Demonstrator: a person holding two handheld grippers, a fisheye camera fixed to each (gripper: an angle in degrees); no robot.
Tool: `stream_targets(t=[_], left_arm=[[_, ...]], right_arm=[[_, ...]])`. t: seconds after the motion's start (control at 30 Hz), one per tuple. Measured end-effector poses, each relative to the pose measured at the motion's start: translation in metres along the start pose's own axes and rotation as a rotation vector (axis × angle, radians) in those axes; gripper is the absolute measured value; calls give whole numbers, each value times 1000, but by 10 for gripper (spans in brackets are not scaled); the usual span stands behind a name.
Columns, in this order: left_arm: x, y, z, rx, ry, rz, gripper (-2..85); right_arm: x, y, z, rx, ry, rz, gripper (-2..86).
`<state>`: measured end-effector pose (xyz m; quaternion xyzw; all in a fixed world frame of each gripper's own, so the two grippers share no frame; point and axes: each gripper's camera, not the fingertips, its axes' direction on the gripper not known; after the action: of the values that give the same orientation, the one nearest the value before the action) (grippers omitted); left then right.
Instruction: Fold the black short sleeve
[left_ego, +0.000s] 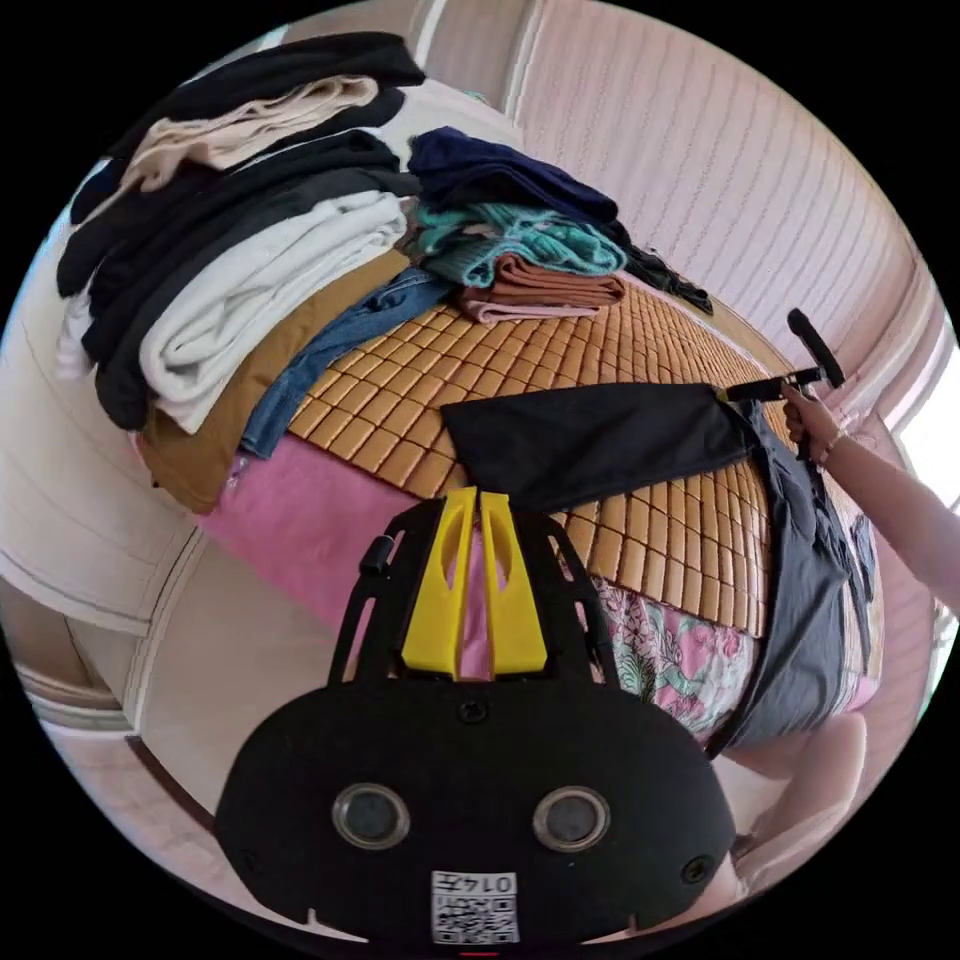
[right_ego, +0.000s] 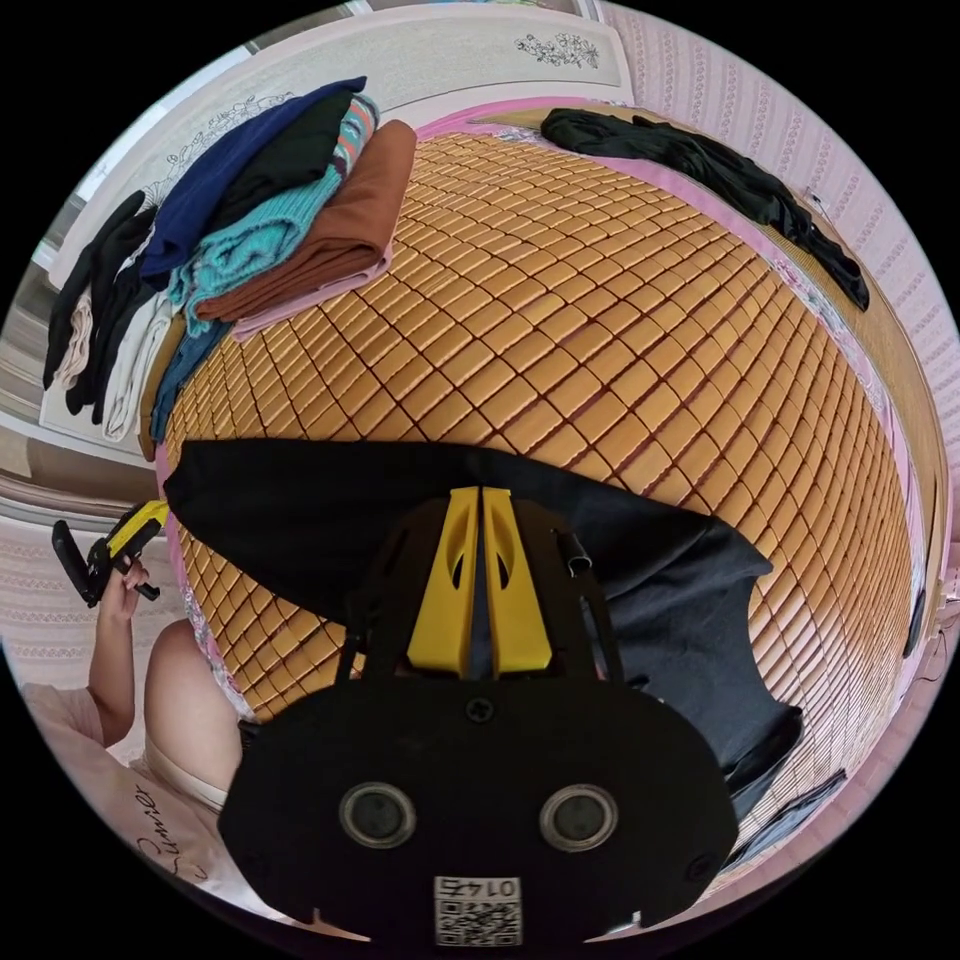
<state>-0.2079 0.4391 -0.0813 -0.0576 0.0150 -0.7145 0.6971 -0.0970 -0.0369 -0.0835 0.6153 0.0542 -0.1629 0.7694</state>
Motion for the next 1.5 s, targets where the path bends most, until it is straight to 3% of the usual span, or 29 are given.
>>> stream_targets(t=[0.17,0.33,0.43,0.67,0.9,1.03,1.1,1.27,1.5], left_arm=[[-19,17,-36,157,80,-239,15],[16,-5,-53,210,91,-168,46],[58,-7,-58,220,231,-76,48],[200,40,-35,-110,543,302,115],[260,72,-24,-298,408,464,110],[285,78,0,-434,311,491,100],[295,78,5,-453,253,484,88],[296,71,9,-474,264,408,67],[318,74,9,-496,227,525,29]], right_arm=[[11,16,-18,69,-88,22,114],[22,78,-59,175,-133,48,125],[29,156,-87,223,-129,96,125],[37,395,-100,21,4,442,129],[16,533,-58,-192,-46,685,151],[16,538,-37,-150,-155,692,113],[14,535,-28,-149,-161,666,33],[7,545,-41,-215,-113,627,10],[11,559,-40,-235,-162,640,11]])
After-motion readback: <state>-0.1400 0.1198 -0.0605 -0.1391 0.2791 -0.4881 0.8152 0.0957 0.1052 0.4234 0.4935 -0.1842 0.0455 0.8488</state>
